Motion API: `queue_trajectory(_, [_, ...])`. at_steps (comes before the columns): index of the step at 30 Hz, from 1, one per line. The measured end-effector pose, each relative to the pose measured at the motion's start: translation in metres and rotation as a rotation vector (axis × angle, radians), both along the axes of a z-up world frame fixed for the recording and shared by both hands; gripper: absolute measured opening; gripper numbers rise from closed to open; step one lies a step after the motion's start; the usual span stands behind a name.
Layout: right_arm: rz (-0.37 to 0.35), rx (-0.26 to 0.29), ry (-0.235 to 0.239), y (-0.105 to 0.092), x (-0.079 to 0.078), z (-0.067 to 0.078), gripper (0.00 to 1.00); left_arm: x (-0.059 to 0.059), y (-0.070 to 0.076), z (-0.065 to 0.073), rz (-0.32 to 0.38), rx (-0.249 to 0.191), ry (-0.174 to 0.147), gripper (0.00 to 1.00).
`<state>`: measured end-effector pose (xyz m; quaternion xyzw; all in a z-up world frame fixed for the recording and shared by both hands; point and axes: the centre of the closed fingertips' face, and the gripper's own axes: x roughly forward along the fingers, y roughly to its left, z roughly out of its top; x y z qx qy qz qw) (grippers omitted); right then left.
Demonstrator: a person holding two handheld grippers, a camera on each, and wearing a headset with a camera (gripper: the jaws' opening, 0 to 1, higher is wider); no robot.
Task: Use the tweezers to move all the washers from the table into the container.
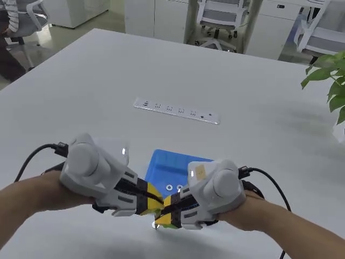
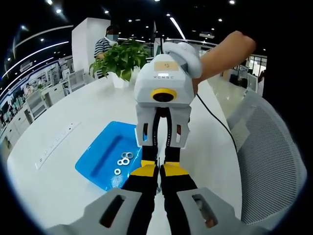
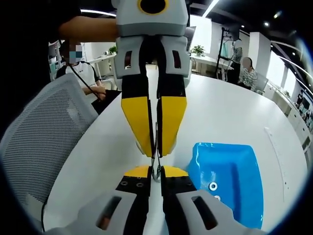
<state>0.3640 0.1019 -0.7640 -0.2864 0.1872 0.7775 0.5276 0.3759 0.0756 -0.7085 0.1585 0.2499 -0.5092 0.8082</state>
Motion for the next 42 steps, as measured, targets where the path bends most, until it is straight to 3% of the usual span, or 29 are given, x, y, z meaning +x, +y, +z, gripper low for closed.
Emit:
queue_trajectory(10, [0.000, -0.008, -0.007, 0.000, 0.000, 0.000, 0.08, -0.002, 0.005, 0.003, 0.016, -0.005, -0.003, 0.18])
queue_trajectory(24, [-0.004, -0.002, -0.014, -0.005, 0.000, 0.004, 0.08, -0.013, 0.020, -0.003, 0.082, -0.022, 0.028, 0.36])
queue_trajectory(31, [0.000, 0.006, -0.026, -0.007, 0.000, 0.013, 0.08, -0.016, 0.026, -0.005, 0.131, -0.044, 0.050, 0.47])
queue_trajectory(42, [0.003, 0.038, -0.054, -0.007, 0.003, 0.035, 0.08, -0.021, 0.036, -0.003, 0.204, -0.091, 0.049, 0.67])
